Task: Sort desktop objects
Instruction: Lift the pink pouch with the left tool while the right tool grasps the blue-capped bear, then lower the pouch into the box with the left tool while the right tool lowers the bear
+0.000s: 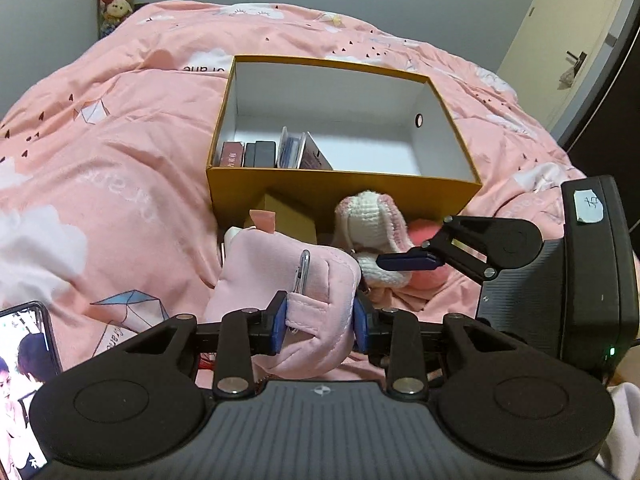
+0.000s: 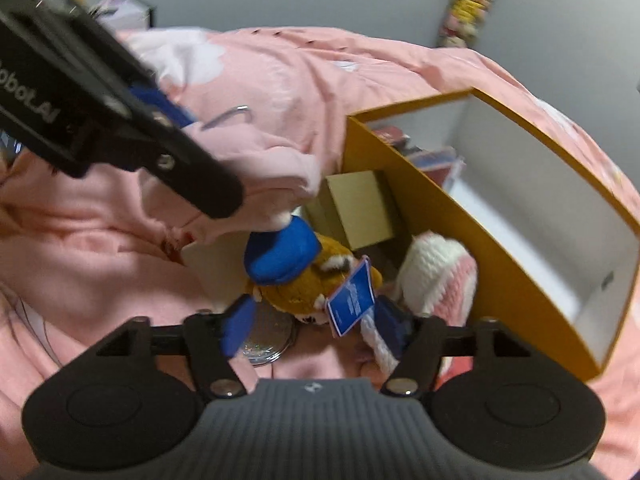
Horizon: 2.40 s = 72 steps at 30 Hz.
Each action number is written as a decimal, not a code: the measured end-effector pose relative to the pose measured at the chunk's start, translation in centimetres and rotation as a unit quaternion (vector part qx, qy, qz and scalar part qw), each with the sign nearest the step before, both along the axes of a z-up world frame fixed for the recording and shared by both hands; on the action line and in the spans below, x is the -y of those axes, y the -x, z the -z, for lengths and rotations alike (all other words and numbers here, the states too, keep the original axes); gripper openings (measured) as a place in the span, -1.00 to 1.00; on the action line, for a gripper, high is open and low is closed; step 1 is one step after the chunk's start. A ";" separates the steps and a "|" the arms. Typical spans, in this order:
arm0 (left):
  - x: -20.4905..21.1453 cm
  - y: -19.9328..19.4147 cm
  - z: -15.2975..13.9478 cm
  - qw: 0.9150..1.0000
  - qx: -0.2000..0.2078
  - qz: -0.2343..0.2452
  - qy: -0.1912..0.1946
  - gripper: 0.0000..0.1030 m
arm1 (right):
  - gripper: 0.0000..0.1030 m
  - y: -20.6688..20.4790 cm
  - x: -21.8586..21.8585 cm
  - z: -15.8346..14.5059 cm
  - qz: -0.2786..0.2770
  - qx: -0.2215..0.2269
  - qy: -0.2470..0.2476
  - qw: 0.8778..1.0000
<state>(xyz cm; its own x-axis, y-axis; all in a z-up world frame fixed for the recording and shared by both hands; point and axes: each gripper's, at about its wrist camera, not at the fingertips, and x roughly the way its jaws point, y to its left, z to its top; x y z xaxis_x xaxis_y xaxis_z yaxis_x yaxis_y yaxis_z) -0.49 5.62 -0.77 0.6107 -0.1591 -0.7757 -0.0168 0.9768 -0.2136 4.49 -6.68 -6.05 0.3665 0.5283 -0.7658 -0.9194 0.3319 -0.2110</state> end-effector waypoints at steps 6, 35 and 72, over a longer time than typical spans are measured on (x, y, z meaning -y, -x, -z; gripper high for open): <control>-0.2 -0.1 0.6 1.000 -0.002 -0.012 -0.006 -0.27 | 0.45 0.6 -1.7 0.7 -0.023 0.041 0.014 0.999; -0.5 -0.2 -2.7 0.996 0.040 -0.010 0.073 -0.27 | -0.24 -0.8 6.9 -7.1 0.103 -0.076 -0.142 0.982; -1.9 -18.3 -1.3 0.974 -0.018 0.011 0.224 -0.27 | -0.25 -15.1 8.9 -9.4 0.251 -0.034 -0.203 0.946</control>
